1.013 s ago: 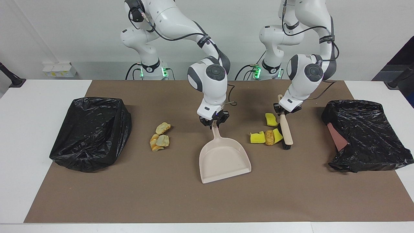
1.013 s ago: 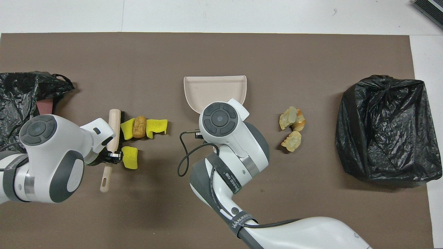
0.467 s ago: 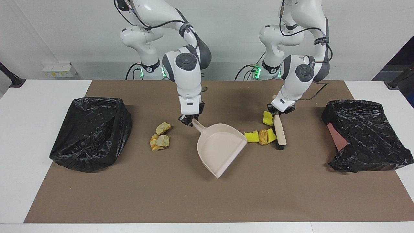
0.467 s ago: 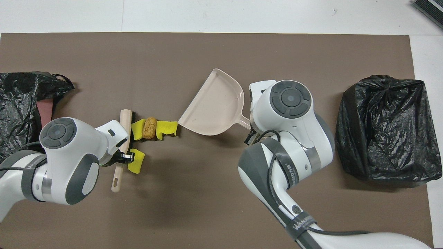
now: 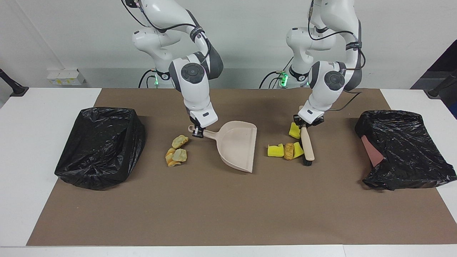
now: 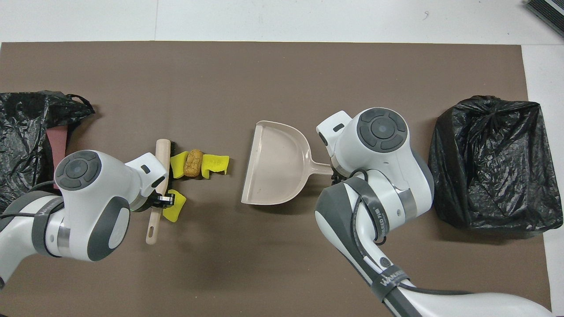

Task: Sweep and dump trash in bin
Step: 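Sweep the sponges and potato into the dustpan with the left gripper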

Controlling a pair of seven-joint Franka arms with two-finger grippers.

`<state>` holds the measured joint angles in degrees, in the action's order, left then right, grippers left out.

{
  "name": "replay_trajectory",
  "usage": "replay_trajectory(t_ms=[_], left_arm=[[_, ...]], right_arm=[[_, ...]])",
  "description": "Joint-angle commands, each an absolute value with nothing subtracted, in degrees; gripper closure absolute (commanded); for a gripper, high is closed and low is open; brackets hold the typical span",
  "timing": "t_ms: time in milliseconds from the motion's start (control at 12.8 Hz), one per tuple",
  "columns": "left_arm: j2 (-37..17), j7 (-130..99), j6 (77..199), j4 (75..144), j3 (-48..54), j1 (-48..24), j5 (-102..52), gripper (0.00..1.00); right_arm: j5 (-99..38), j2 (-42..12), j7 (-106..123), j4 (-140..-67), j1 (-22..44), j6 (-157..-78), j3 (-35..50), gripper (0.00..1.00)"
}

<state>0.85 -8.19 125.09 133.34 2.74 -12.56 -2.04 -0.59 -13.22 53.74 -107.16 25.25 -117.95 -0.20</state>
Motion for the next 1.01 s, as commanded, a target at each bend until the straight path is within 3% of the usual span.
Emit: replay_trajectory(t_ms=[0,623,935], left_arm=[[1.3,-10.0,126.7,134.4,2.0,-15.2,-3.4,1.0],[1.5,-16.2,129.2,133.7,2.1,-28.5,-12.3,1.0],[0.4,-23.9,130.3,129.7,2.1,-32.0,-13.4,1.0]], right_arm=[[-0.4,-15.5,54.6,-108.1,27.9,-122.7,0.1,1.0],[1.0,-15.7,50.4,-108.1,28.7,-122.4,0.1,1.0],[1.0,-15.7,49.2,-108.1,28.7,-122.3,0.1,1.0]])
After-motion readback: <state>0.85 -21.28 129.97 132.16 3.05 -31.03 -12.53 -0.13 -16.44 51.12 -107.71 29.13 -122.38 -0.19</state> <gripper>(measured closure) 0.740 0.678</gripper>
